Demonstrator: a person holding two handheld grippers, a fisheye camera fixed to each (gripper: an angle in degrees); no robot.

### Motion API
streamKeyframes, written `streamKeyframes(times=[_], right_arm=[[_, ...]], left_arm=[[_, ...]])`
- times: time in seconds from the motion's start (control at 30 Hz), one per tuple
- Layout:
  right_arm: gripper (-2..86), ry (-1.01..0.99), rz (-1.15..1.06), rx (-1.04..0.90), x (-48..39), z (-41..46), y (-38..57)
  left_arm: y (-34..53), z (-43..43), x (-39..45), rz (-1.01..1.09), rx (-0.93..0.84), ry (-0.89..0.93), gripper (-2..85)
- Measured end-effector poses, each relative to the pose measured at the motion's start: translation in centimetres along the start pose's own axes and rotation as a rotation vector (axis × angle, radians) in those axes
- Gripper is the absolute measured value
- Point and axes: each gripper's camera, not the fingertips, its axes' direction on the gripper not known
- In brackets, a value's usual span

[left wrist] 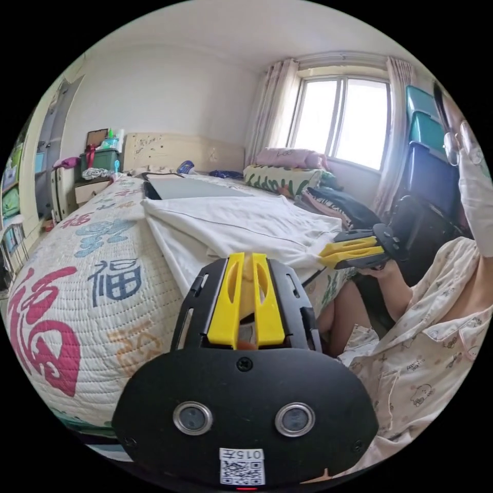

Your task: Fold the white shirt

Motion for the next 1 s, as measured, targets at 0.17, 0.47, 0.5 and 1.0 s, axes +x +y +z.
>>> streamKeyframes(times=[0.17, 0.47, 0.5, 1.0], right_arm=[[5.4, -0.006, 0.116, 0.135, 11.7, -9.7, 1.0], [9.2, 0.390, 0.389, 0.075, 34.9, -26.8, 10.4], [9.5, 0.397, 0.396, 0.060, 36.1, -27.2, 10.9], [7.3, 0.408, 0.561, 0.156, 59.8, -36.8, 11.5]], left_arm=[[3.2, 2.2, -0.6, 0.017, -0.043, -0.062, 5.4], [1.4, 6.7, 0.5, 0.110, -0.017, -0.051, 11.2], [1.0, 7.5, 0.6, 0.114, -0.019, -0.027, 11.2], [-8.4, 33.9, 9.2, 0.296, -0.221, 0.073, 12.2]])
